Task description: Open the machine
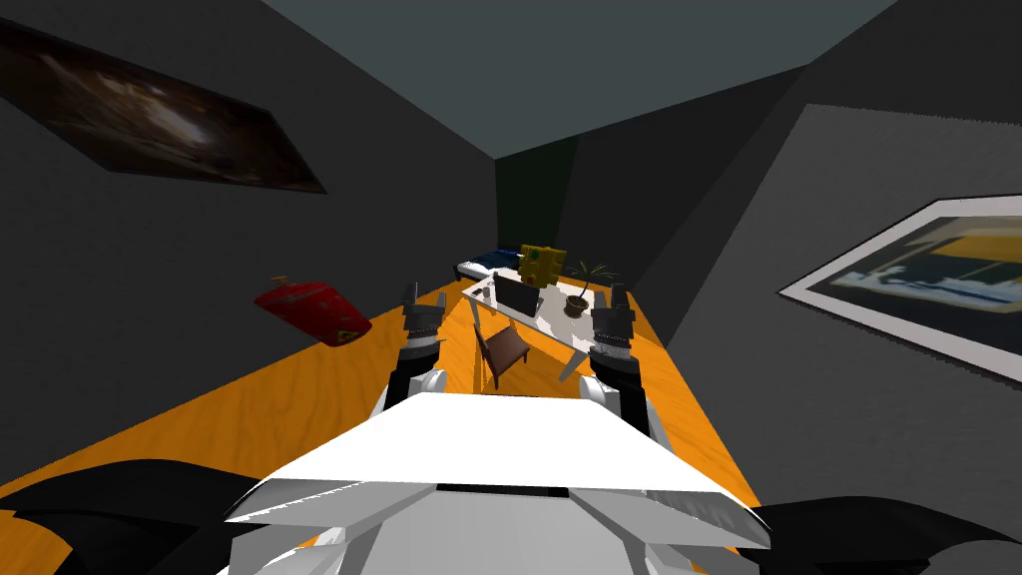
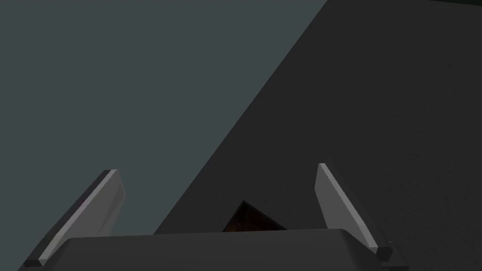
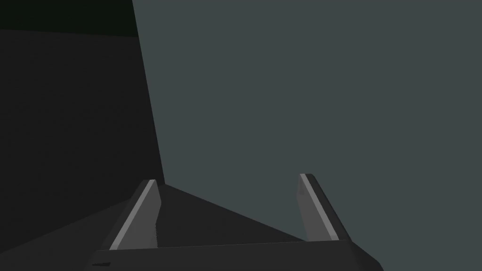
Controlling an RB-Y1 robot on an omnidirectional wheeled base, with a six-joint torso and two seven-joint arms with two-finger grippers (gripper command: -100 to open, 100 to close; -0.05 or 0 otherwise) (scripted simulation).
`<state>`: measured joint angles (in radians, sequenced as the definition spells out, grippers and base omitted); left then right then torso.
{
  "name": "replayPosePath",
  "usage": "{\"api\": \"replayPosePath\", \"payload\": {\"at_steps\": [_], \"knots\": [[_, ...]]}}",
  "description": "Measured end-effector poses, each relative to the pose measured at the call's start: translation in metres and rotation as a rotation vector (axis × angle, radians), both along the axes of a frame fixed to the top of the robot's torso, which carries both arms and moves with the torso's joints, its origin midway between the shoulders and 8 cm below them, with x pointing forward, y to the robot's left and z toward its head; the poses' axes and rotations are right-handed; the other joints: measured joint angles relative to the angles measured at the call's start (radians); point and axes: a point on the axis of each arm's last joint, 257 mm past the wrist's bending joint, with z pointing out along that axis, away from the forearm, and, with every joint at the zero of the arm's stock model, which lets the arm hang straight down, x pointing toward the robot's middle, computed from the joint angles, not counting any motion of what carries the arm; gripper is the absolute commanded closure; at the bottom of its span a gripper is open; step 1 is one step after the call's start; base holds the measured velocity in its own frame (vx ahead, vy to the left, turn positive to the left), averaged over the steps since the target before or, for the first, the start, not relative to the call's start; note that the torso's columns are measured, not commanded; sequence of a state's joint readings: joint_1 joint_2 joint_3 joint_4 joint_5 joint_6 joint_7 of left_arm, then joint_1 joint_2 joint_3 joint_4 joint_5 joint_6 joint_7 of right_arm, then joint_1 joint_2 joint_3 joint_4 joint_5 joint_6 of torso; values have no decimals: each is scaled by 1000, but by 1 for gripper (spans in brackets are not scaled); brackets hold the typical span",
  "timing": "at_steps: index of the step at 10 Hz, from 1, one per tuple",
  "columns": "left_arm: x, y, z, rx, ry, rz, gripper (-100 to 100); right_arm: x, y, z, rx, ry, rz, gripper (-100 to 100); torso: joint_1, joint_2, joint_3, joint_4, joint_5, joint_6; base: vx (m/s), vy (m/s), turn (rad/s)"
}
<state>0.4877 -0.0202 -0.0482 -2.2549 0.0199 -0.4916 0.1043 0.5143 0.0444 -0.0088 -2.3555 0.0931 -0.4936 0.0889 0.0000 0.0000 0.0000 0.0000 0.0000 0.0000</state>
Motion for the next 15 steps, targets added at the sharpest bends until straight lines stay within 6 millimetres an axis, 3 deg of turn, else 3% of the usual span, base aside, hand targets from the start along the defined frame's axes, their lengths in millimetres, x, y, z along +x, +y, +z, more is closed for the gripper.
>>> {"api": "replayPosePath", "payload": {"at_steps": [2,9,10,11,15], "knots": [[0,0,0,0,0,0,0,0,0,0,0,0,0,0,0,104,-209,105,0,0,0,0,0],[0,0,0,0,0,0,0,0,0,0,0,0,0,0,0,618,-1234,617,0,0,0,0,0],[0,0,0,0,0,0,0,0,0,0,0,0,0,-100,0,691,-1382,691,0,0,-24,33,-11],[0,0,0,0,0,0,0,0,2,-1,-30,7,5,-100,2,727,-1450,725,0,0,-72,83,-21],[0,0,0,-1,0,0,0,-2,10,-8,-213,61,-13,-100,4,739,-1476,738,1,0,-99,181,-29]]}}
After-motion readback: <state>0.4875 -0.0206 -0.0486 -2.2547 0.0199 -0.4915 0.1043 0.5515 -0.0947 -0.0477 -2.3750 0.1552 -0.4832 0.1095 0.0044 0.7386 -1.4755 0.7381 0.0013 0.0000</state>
